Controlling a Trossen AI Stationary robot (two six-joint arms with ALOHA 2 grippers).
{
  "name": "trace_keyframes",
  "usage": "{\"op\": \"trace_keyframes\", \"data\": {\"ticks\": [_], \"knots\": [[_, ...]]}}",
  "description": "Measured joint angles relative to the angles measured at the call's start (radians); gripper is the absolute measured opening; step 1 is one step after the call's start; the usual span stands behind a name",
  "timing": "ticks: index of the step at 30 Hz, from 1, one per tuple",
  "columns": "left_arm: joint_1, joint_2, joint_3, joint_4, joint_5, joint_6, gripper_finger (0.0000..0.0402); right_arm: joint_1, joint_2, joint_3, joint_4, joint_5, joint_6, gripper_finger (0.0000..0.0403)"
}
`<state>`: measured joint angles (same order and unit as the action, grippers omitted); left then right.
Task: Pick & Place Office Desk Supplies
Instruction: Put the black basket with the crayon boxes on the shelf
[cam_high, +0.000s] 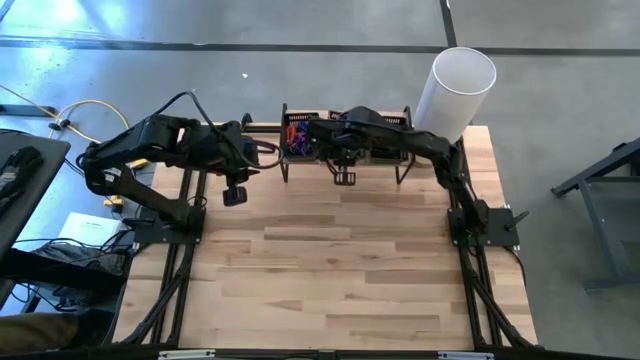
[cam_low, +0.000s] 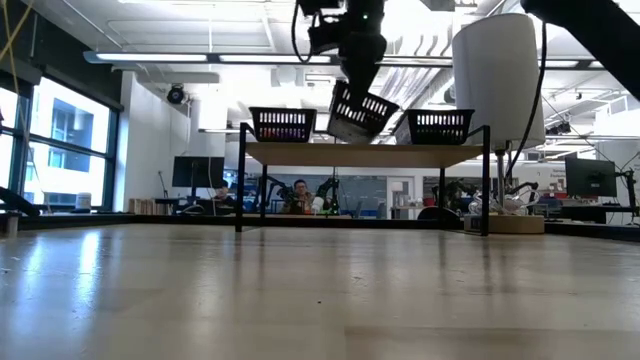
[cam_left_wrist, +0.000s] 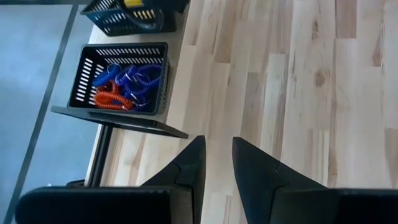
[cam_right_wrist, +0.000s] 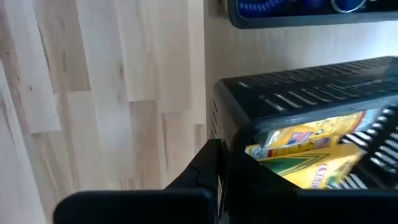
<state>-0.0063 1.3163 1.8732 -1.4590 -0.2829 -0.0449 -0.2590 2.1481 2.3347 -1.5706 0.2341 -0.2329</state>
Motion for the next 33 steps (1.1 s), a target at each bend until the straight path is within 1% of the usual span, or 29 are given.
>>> {"op": "trace_keyframes", "data": {"ticks": [12,14,21,25,29,33], "knots": [[0.0,0.0,0.0,0.0,0.0,0.005,0.0071,-0.017,0.002,-0.011,0.034,-0.001,-0.008,0.0004],[0.0,0.0,0.0,-0.001,0.0,0.005,0.0071,-0.017,0.013,-0.01,0.04,0.01,-0.008,0.0004],[0.0,0.0,0.0,-0.018,0.0,0.005,0.0071,-0.01,0.056,-0.011,0.024,-0.001,-0.008,0.0004],[0.0,0.0,0.0,-0.039,0.032,0.005,0.0071,-0.009,0.065,-0.012,0.022,0.001,-0.006,0.0006],[0.0,0.0,0.0,-0.042,0.048,0.013,0.0071,-0.008,0.065,-0.012,0.026,0.011,0.02,0.0031],[0.0,0.0,0.0,-0.042,0.051,0.03,0.0071,-0.008,0.065,-0.012,0.026,0.029,0.046,0.0081]]}}
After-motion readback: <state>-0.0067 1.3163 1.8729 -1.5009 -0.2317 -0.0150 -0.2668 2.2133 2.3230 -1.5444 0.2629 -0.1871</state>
